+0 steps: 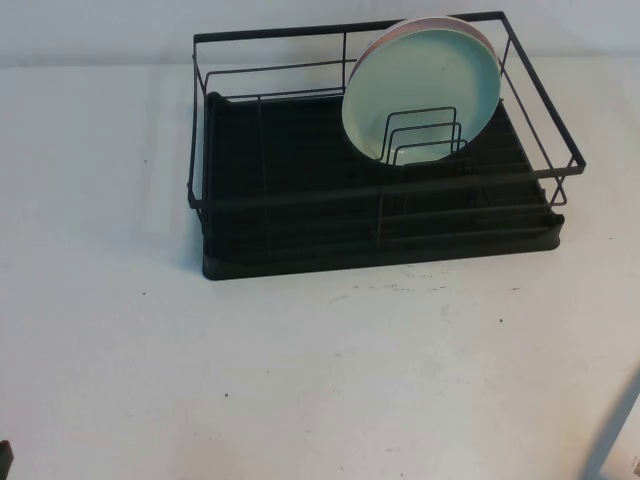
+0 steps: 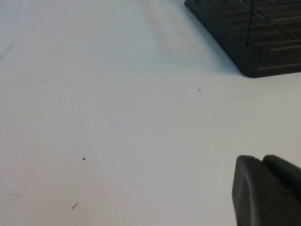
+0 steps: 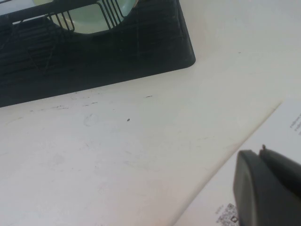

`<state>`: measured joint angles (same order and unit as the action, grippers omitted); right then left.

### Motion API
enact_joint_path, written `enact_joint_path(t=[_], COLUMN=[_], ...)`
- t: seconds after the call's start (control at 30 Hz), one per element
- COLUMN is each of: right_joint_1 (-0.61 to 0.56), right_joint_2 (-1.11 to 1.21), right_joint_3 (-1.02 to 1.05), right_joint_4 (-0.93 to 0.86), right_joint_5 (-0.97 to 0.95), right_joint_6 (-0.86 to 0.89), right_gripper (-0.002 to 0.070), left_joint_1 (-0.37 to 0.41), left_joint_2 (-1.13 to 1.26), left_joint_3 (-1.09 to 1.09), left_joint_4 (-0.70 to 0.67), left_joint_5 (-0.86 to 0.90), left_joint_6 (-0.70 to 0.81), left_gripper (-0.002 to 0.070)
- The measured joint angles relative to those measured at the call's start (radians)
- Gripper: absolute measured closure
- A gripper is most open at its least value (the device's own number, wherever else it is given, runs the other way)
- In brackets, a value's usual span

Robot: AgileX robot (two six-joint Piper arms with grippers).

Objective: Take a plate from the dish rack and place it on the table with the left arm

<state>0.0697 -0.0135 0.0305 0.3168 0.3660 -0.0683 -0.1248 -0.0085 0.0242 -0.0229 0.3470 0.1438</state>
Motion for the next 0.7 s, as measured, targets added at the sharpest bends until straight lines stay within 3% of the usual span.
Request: enact_joint_path(t=[0.53,0.7], right_joint_1=[0.0,0.0], right_joint_2=[0.0,0.0], right_joint_3=[0.0,0.0], right_joint_4=[0.0,0.0], right_joint_5=[0.0,0.0], right_joint_6=[0.0,0.0], right_gripper=[0.0696,0.0696], left_joint_1=[0.0,0.0], left_joint_2=[0.0,0.0], left_joint_3=[0.0,0.0], left_joint_4=[0.0,-0.147], left_joint_5=[0.0,-0.078], left_joint_6=[-0.003,-0.15], left_gripper=[0.0678,0.0678])
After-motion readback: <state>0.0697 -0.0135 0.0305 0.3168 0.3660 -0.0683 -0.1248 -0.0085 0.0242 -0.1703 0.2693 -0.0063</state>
